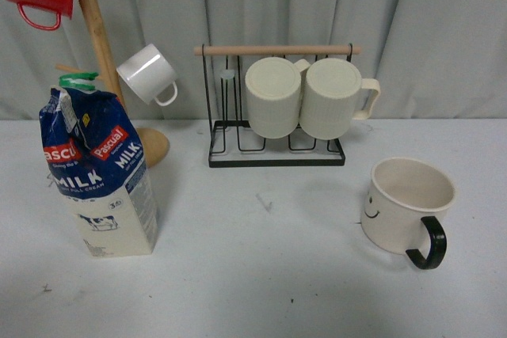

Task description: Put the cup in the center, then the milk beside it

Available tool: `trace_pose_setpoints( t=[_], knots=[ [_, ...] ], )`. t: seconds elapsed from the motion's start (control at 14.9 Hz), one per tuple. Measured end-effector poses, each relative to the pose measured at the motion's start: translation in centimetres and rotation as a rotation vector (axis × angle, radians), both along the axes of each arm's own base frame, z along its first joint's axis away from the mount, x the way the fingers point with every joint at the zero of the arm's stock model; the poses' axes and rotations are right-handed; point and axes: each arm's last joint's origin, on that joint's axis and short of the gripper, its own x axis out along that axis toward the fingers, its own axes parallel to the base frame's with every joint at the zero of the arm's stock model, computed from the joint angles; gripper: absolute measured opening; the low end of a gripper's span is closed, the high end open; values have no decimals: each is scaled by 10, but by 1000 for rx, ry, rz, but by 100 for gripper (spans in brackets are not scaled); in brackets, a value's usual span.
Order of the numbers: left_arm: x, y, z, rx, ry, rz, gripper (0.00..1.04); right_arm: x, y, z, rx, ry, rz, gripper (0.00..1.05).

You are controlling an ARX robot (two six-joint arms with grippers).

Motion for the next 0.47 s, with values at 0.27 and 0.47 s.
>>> trace_pose_setpoints(
  t=[0.27,0.47],
  knots=[
    [0,0,0,0,0,-2,98,88,-11,35,-22,-77,-179,98],
    [0,0,0,0,0,-1,98,175,6,11,26,274,-182,98]
  ],
)
